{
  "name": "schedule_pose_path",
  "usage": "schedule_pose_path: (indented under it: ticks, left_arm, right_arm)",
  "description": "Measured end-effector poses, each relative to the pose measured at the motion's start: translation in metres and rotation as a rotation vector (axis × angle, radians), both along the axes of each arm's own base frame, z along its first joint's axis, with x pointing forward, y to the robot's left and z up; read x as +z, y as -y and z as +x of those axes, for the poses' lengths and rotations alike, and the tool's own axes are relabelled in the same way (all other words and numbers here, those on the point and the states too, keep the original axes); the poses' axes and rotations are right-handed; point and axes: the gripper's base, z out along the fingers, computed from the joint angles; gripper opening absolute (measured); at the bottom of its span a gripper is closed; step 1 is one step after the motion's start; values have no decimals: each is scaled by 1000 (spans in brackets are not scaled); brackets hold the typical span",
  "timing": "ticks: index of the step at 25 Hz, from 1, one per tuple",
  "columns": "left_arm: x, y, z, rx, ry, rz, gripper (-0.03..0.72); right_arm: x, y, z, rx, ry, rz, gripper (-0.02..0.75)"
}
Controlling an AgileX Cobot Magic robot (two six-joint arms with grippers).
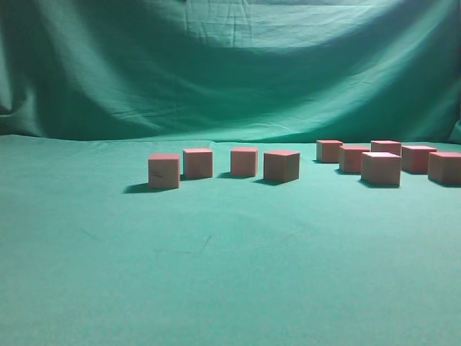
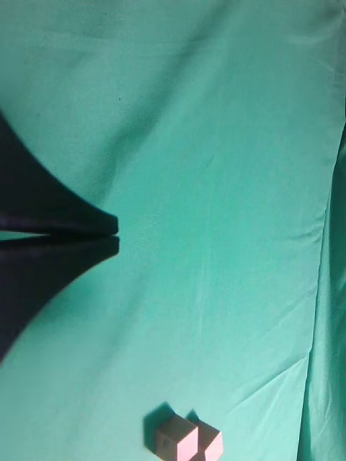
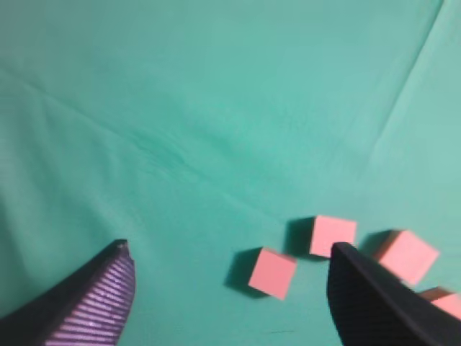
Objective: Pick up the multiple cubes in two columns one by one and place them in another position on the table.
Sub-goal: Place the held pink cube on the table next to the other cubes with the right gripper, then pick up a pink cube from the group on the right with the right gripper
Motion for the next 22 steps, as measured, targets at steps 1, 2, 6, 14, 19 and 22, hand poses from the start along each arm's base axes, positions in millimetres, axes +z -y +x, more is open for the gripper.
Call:
schedule_pose_path:
  ticks: [1,2,6,14,19,22]
  left_arm:
    - [0,0,0,0,0,0,0]
    - [0,0,0,0,0,0,0]
    - [0,0,0,0,0,0,0]
    - [0,0,0,0,0,0,0]
    - [0,0,0,0,0,0,0]
    - [0,0,0,0,0,0,0]
  right_arm:
    - [16,7,-5,15,39,9,537]
    - [32,14,-10,23,78,18,537]
    - [78,48,-26,7,229,-10,537]
    - [37,136,-23,-169,84,-200,537]
    - [-26,179,-15,-272,-103,-339,537]
    - [-61,196,-12,-320,-156,-336,537]
